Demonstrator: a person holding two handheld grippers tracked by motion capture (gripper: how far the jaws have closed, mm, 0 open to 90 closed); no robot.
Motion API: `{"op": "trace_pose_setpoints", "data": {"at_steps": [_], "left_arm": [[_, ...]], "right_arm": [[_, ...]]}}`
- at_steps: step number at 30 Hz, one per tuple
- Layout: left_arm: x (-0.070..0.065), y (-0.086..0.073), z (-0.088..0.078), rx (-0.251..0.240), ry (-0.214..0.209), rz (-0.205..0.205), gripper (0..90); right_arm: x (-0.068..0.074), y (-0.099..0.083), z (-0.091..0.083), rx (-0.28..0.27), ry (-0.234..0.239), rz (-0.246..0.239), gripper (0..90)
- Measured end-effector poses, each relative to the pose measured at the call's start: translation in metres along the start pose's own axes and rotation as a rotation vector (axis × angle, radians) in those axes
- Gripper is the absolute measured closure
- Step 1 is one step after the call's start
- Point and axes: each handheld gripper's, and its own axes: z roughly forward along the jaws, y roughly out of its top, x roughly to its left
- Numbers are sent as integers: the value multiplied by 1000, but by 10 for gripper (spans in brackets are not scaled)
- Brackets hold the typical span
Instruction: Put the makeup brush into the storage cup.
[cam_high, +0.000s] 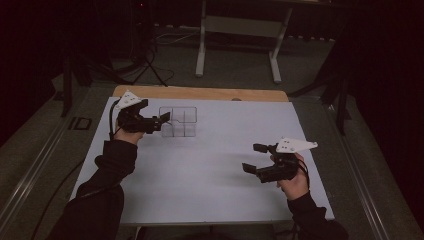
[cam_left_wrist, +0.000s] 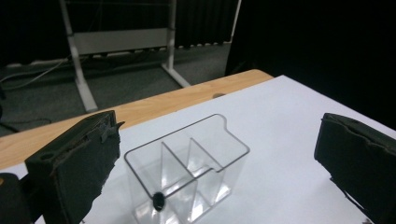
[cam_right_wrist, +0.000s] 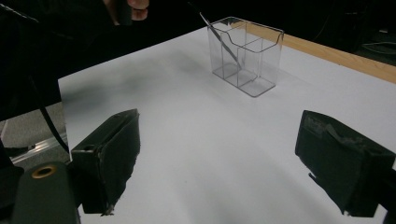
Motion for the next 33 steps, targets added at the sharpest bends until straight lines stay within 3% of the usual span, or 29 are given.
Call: {"op": "trace_pose_setpoints", "data": {"at_steps": [5,13,25,33], "left_arm": [[-10,3,-13,-25,-15,19,9],[-25,2,-30,-36,-79,20,9],[-50,-17,-48,-25,-145,24,9],[-63,-38,-50,-30,-235,22,9]], "right_arm": [[0,0,0,-3,0,3,138],[0,0,1,4,1,6,138],[1,0,1,4,1,2,138],[1,0,1,2,0,0,137]]}}
